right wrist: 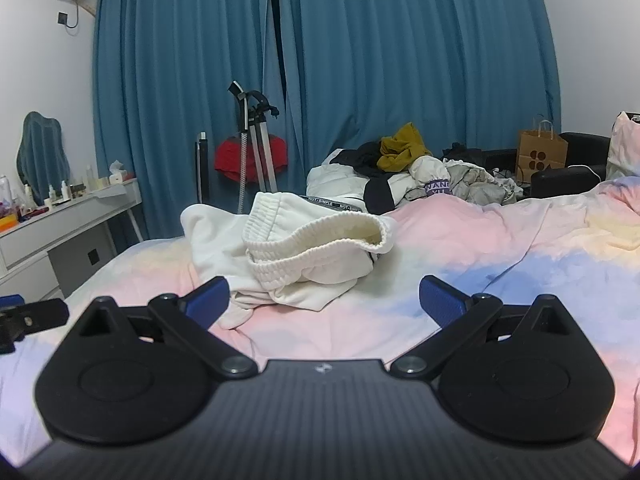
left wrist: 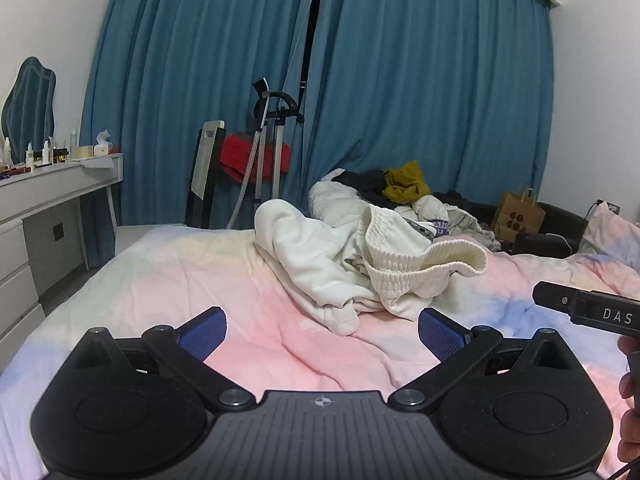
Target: Fold clothes
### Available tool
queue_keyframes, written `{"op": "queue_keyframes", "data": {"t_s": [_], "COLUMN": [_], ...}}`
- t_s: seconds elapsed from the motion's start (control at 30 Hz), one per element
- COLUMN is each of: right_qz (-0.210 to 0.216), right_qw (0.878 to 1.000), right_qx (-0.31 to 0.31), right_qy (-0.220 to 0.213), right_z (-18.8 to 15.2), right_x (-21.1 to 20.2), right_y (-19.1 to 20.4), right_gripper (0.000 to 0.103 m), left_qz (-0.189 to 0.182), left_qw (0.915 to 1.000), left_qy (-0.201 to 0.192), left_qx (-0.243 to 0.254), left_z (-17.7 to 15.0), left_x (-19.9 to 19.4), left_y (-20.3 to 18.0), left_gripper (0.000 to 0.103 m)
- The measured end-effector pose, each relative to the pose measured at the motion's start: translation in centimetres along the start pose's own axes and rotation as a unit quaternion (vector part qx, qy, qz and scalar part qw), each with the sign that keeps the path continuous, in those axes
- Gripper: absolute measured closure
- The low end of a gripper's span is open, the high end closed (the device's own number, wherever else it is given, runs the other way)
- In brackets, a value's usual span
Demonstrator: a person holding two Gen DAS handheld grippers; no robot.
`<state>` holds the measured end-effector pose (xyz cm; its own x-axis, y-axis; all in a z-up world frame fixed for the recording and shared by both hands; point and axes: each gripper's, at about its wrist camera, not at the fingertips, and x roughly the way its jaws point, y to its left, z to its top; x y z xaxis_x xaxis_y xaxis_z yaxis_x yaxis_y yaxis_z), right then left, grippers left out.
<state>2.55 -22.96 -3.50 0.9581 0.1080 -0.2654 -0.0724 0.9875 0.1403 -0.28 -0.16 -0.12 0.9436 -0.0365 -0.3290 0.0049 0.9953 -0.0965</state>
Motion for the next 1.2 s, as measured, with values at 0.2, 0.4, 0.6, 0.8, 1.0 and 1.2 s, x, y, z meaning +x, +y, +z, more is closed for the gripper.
{"op": "queue_keyframes", "data": {"t_s": [0.2,0.4,0.6,0.8,1.0,1.2], "right_qz": [-0.006,-0.011,0.003,-0.001,-0.002,0.002], "right_qw": [1.000,1.000,0.999,1.000,1.000,1.000], "right_qx": [0.001,0.003,0.035,-0.009,-0.015,-0.014], "right_qy": [0.010,0.001,-0.028,-0.027,-0.019,-0.015], "right_z": [0.0,-0.3,-0.4,-0.2,-0.4,-0.5], "right_x": [0.3,0.5,0.2,0.1,0.3,0.2], "right_y": [0.1,0.4,-0.2,0.3,0.4,0.4], "right_gripper": [0.000,0.000,0.000,0.000,0.000,0.000], "left_qz": [0.001,0.003,0.003,0.004,0.001,-0.008], "left_qw": [0.9998,0.9999,0.9999,0.9999,0.9998,0.9997], "left_qy": [0.017,0.013,0.014,0.016,0.017,0.022], "left_qx": [-0.006,0.001,0.001,0.002,0.000,-0.004], "left_z": [0.3,-0.5,-0.6,-0.7,-0.8,-1.0], "left_x": [0.7,0.9,1.1,1.3,1.5,1.7], "left_y": [0.3,-0.1,0.0,0.1,0.1,0.1], "left_gripper": [0.000,0.000,0.000,0.000,0.000,0.000]}}
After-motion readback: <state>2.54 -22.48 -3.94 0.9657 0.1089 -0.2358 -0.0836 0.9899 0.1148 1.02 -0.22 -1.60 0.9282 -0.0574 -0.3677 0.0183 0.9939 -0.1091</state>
